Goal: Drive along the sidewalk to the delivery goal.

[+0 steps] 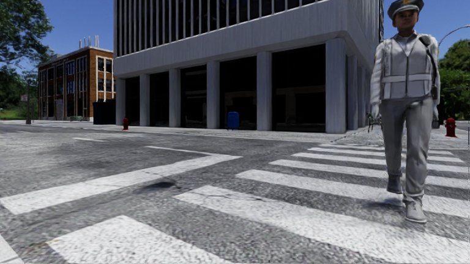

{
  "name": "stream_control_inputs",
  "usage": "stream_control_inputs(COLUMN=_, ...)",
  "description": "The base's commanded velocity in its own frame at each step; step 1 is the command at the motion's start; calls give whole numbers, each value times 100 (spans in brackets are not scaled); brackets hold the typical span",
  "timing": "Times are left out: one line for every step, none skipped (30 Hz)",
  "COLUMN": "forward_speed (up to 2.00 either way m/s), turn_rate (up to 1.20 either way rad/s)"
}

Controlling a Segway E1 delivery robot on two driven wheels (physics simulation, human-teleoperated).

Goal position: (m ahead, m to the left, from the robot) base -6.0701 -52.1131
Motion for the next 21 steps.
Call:
stream_control_inputs(forward_speed=188, turn_rate=0)
stream_control_inputs(forward_speed=188, turn_rate=0)
stream_control_inputs(forward_speed=188, turn_rate=0)
stream_control_inputs(forward_speed=188, turn_rate=0)
stream_control_inputs(forward_speed=188, turn_rate=0)
stream_control_inputs(forward_speed=188, turn_rate=0)
stream_control_inputs(forward_speed=188, turn_rate=0)
stream_control_inputs(forward_speed=188, turn_rate=0)
stream_control_inputs(forward_speed=188, turn_rate=0)
stream_control_inputs(forward_speed=188, turn_rate=0)
stream_control_inputs(forward_speed=188, turn_rate=0)
stream_control_inputs(forward_speed=188, turn_rate=-25)
stream_control_inputs(forward_speed=188, turn_rate=-35)
stream_control_inputs(forward_speed=188, turn_rate=-35)
stream_control_inputs(forward_speed=188, turn_rate=-49)
stream_control_inputs(forward_speed=188, turn_rate=-74)
stream_control_inputs(forward_speed=188, turn_rate=-96)
stream_control_inputs(forward_speed=188, turn_rate=-104)
stream_control_inputs(forward_speed=188, turn_rate=-108)
stream_control_inputs(forward_speed=188, turn_rate=-108)
stream_control_inputs(forward_speed=188, turn_rate=-108)
